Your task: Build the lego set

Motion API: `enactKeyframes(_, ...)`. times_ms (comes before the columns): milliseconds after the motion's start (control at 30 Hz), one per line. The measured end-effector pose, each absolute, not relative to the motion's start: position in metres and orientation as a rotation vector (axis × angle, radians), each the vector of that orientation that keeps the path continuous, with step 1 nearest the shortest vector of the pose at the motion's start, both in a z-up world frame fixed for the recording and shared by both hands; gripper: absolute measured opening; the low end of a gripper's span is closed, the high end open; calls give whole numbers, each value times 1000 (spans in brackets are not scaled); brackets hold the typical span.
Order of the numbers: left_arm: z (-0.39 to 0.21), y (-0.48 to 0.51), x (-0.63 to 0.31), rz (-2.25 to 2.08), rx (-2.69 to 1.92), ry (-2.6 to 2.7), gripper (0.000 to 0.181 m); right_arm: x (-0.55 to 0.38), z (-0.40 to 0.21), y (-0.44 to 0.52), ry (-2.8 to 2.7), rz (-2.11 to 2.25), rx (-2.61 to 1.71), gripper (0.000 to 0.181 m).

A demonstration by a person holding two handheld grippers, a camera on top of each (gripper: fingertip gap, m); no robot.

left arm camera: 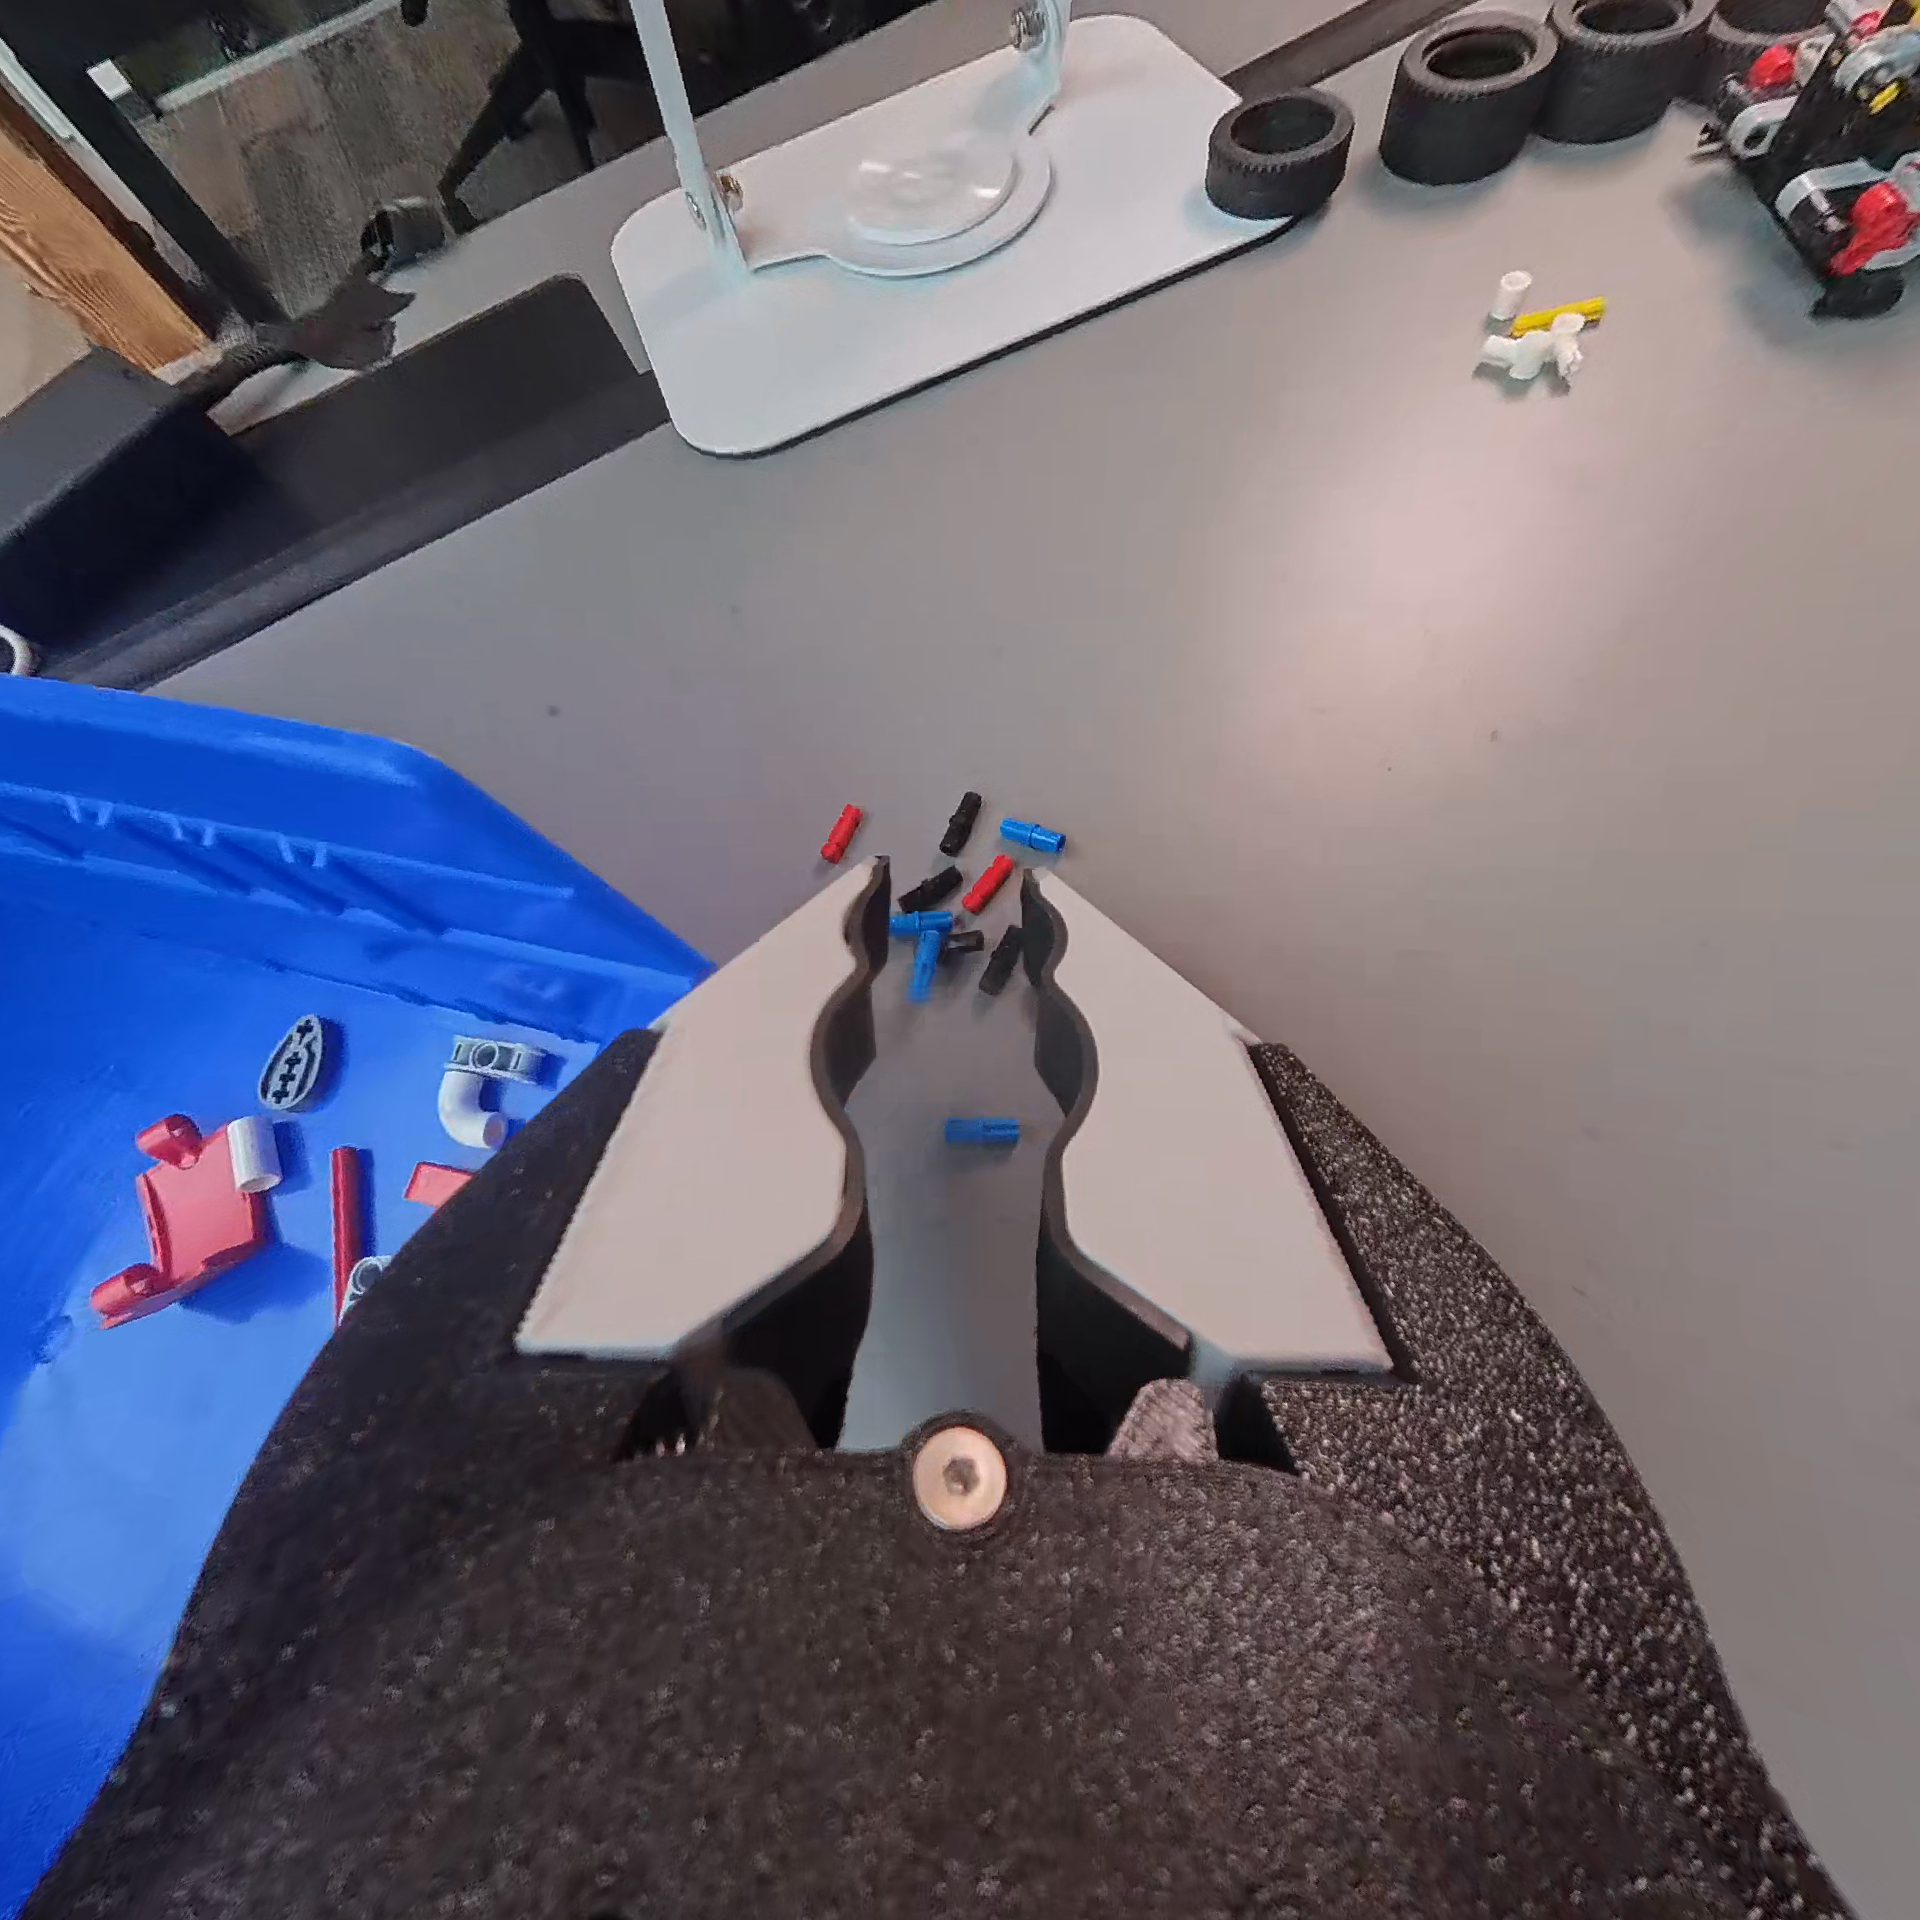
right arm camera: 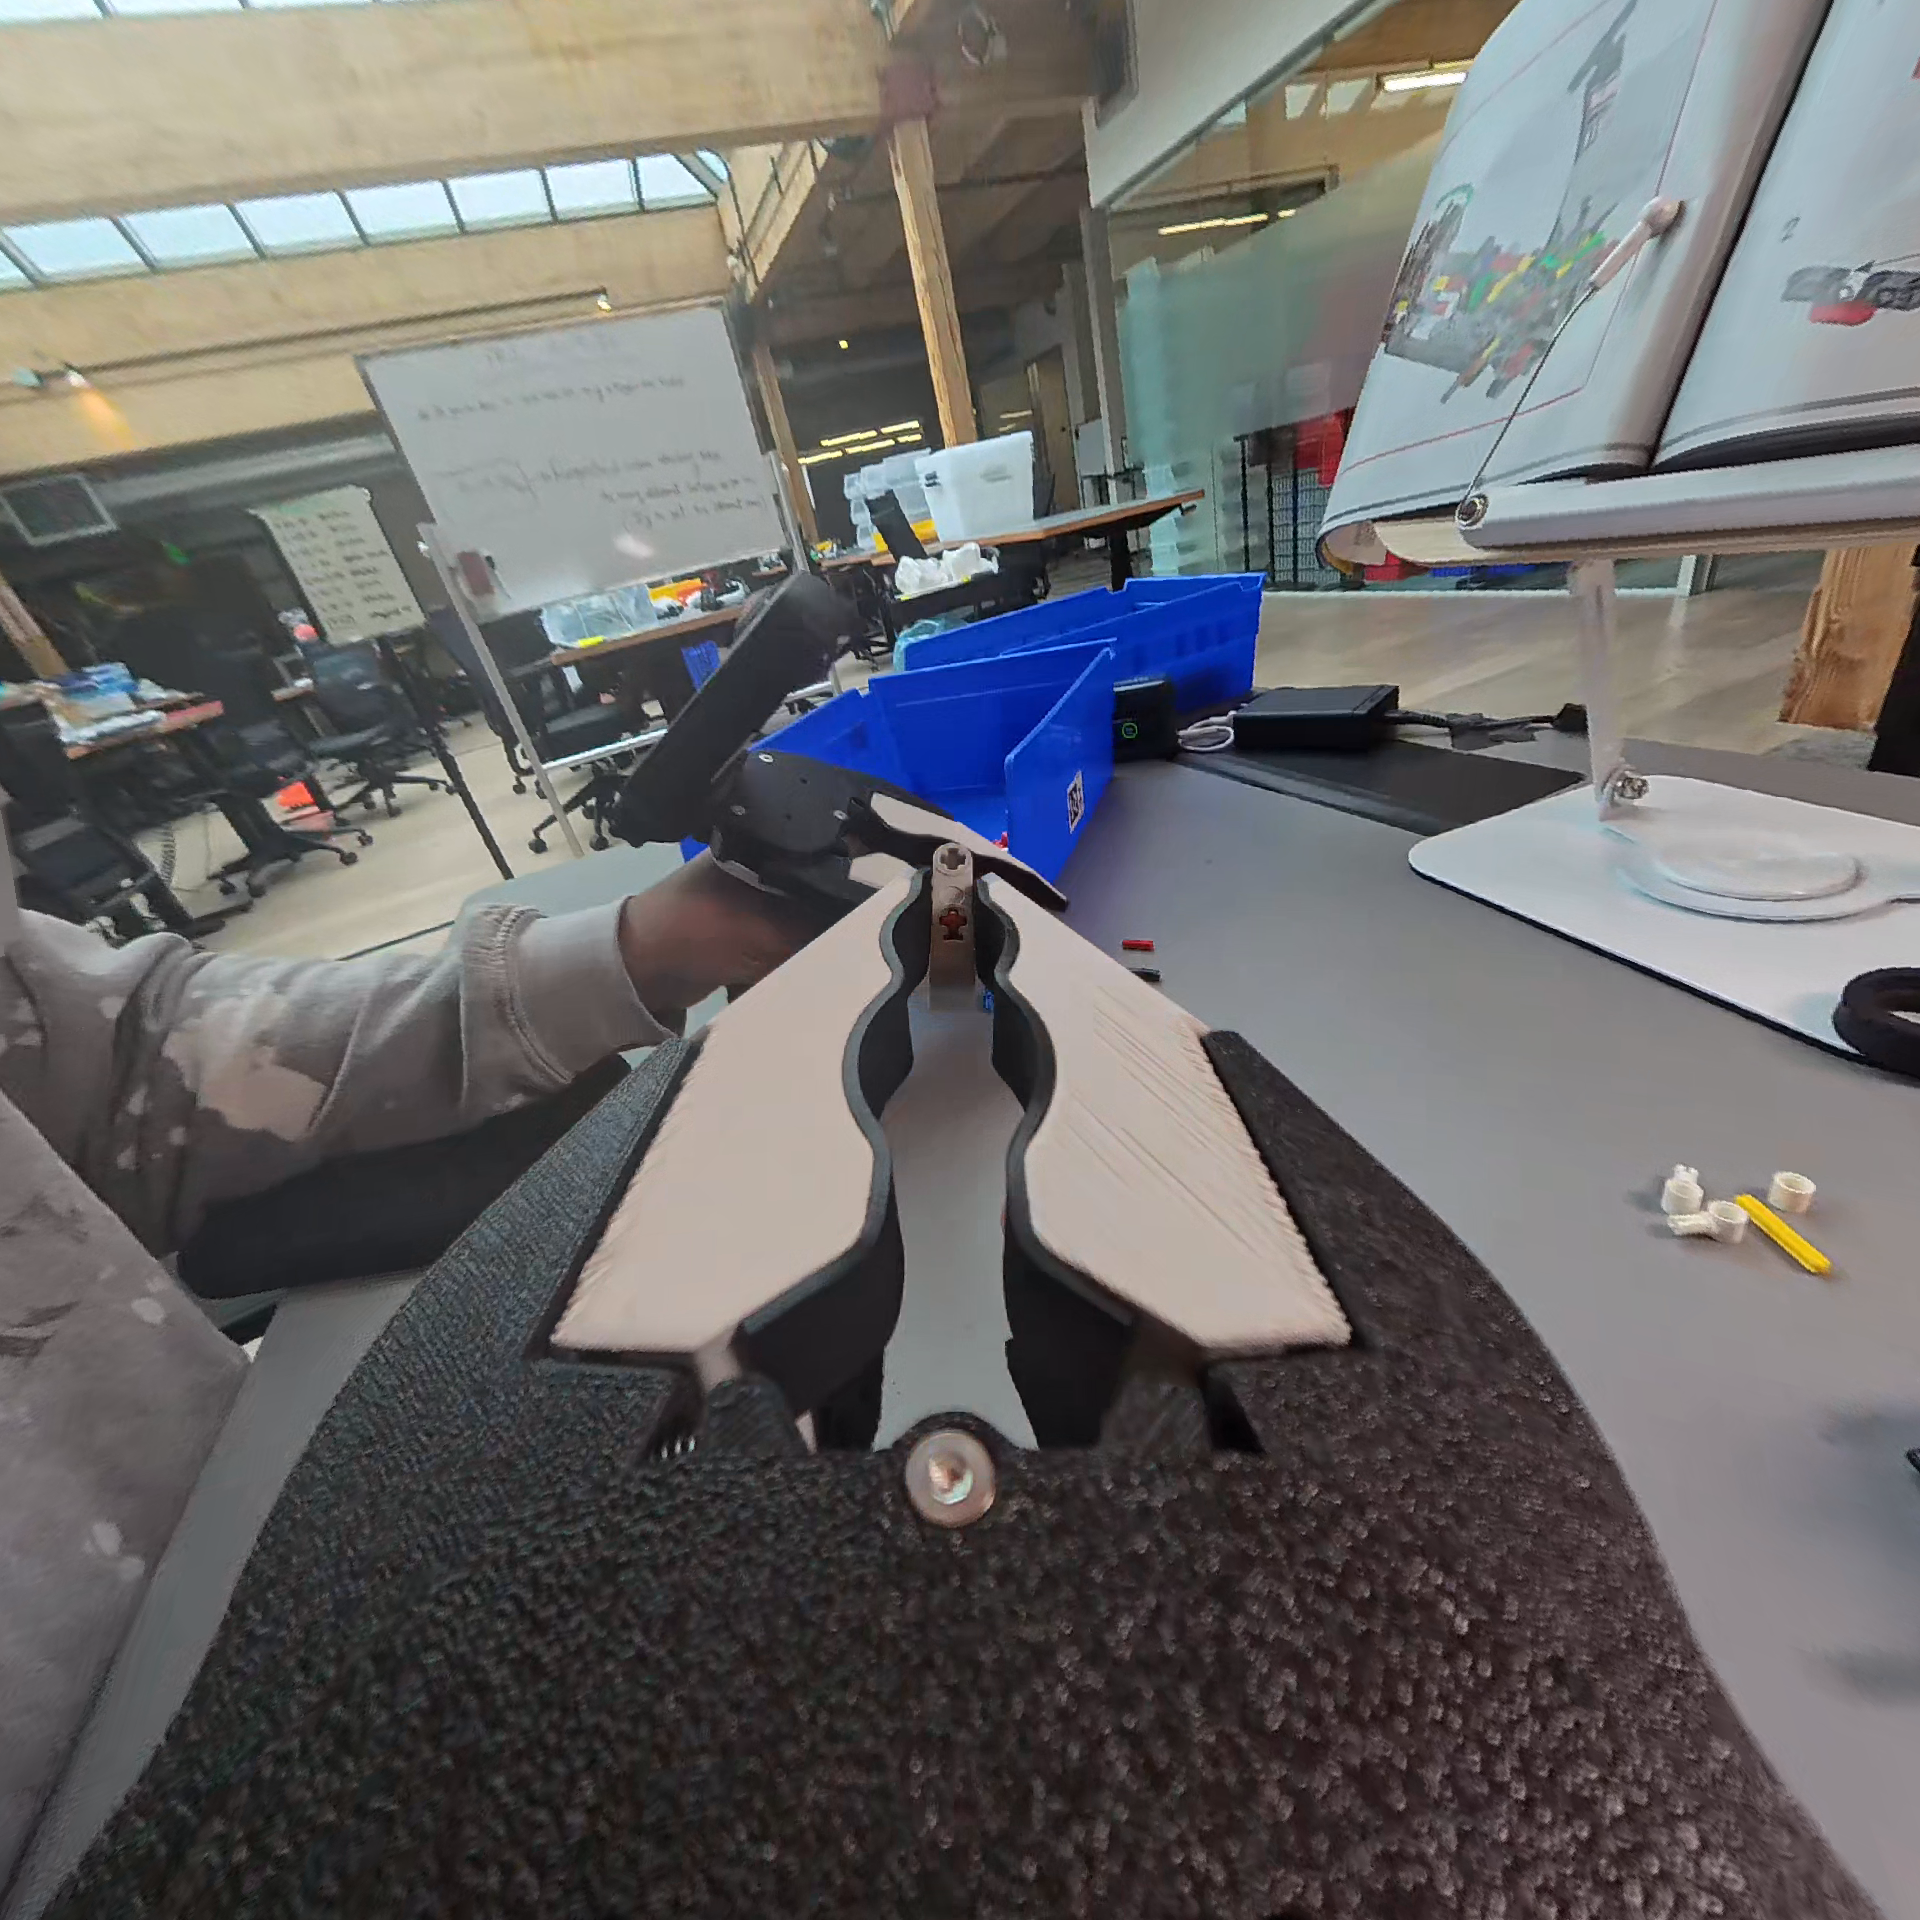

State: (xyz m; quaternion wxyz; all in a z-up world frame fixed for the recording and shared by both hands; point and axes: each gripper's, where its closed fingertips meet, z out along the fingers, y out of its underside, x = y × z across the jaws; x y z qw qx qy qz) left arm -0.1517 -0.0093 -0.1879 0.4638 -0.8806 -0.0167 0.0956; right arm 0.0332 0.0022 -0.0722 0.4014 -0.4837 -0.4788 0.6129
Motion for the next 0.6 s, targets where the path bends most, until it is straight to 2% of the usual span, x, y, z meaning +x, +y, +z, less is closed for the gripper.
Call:
enactKeyframes(100, -166, -7, -133, 100, -2053, -22, 34, 31, -77, 7, -1211, 1516, -1244, 4)
enactKeyframes(233, -130, -12, -58, -433, -1862, 74, 35, 31, -76, 4, -1191, 1546, -1241, 5)
enactKeyframes(433, -103, -29, 32, -970, -1698, 189, 31, 27, -67, -9, -925, 2096, -1388, 5)
enactKeyframes(600, -92, -27, 47, -1087, -1642, 163, 23, 17, -79, -23, -922, 2182, -1438, 5)
